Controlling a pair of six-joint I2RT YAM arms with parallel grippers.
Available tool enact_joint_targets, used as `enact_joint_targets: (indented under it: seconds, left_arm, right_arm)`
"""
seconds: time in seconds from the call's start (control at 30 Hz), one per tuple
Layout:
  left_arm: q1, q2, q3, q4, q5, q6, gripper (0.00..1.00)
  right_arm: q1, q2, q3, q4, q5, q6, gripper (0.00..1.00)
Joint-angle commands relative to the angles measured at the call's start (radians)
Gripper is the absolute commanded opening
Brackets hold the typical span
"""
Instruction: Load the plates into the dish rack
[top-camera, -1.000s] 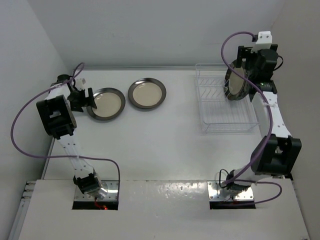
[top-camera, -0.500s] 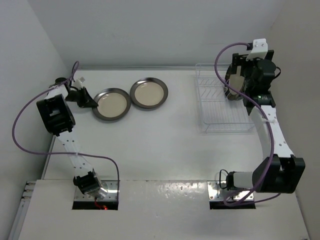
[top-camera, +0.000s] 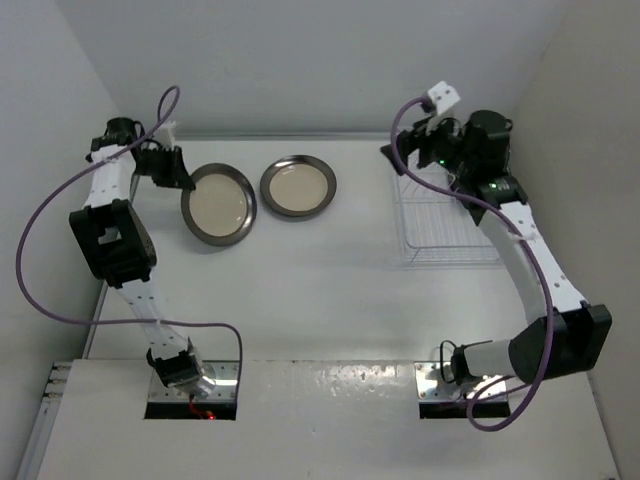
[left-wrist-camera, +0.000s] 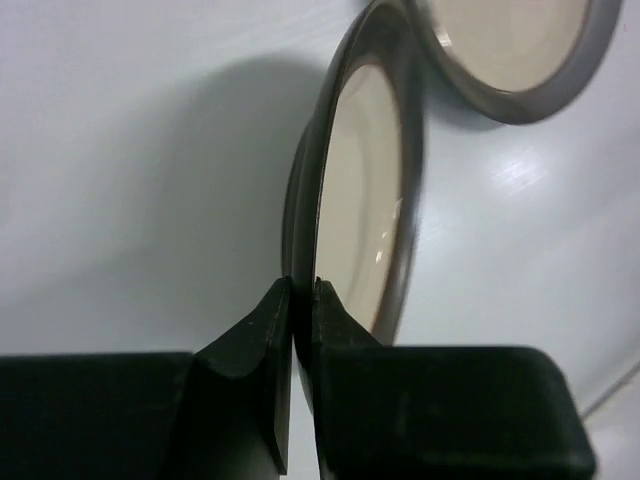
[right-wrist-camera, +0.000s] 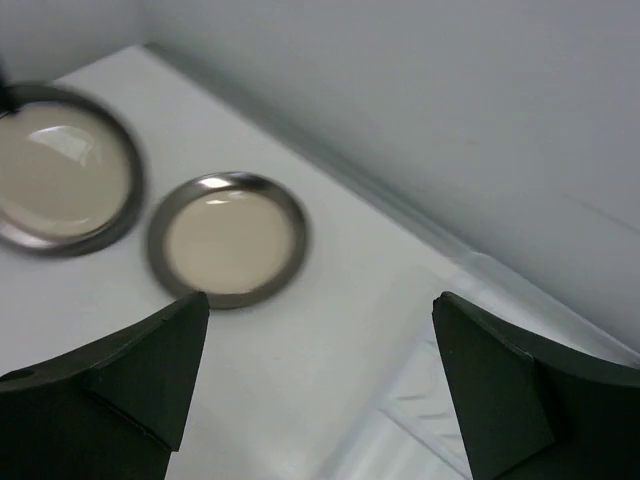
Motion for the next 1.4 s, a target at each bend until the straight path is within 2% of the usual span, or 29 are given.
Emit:
enact_joint_targets:
  seconds: [0.0,0.17,0.37,0.53,0.83,1.03,1.07,1.1,1.17,1.2,1.27,1.3,1.33,1.37]
  left_arm:
    - [-0.081,-0.220,0.060,-0.040,0.014,0.177,0.00]
    - [-0.190,-0.341,0.059,-0.148,0.046,0.329,0.00]
    - [-0.274,-0.352,0.115,-0.298,0.192,0.498,0.00]
    - [-0.327,-0.352,0.138,-0.271,0.261,0.475,0.00]
    - [-0.382,-0.321,0.148,-0.271,0.327,0.464,0.00]
    - [-0.391,-0.321,0.148,-0.251,0.327,0.455,0.00]
    - [-0.391,-0.321,0.148,-0.251,0.327,0.455,0.00]
    - [-0.391,-0.321,0.148,-0.251,0.327,0.455,0.00]
    - [-0.391,-0.321,0.148,-0.251,0.336,0.455,0.00]
    - [-0.391,-0.321,0.148,-0.251,0.349,0.455,0.00]
    - [-0.391,-0.321,0.148,-0.251,0.349,0.455,0.00]
    - [-0.391,-0.321,0.148,-0.251,0.349,0.446,0.00]
    - [-0.391,-0.321,0.148,-0.251,0.349,0.446,0.00]
    - [-0.391,-0.321,0.148,-0.238,0.338,0.434,0.00]
  right_arm:
    - [0.098,0.059,0.014,-0.019,-0.195,0.056,0.93]
    - [0.235,0.173,0.035,0.087,-0.188,0.116,0.93]
    - [0.318,0.340,0.151,0.156,-0.163,0.128,0.93]
    - [0.311,0.444,0.253,0.161,-0.232,0.212,0.93]
    - [0.345,0.518,0.257,0.201,-0.386,0.281,0.93]
    - [0.373,0.550,0.237,0.225,-0.437,0.323,0.84]
    - [0.379,0.558,0.237,0.219,-0.438,0.324,0.80]
    - [0.384,0.566,0.241,0.222,-0.445,0.329,0.69]
    - [0.396,0.584,0.247,0.218,-0.451,0.359,0.59]
    - [0.399,0.587,0.253,0.219,-0.451,0.366,0.47]
    - [0.402,0.586,0.257,0.221,-0.451,0.392,0.32]
    - [0.400,0.578,0.251,0.221,-0.448,0.396,0.08]
    - [0.400,0.575,0.244,0.228,-0.439,0.399,0.00]
    - [0.400,0.557,0.225,0.244,-0.418,0.401,0.00]
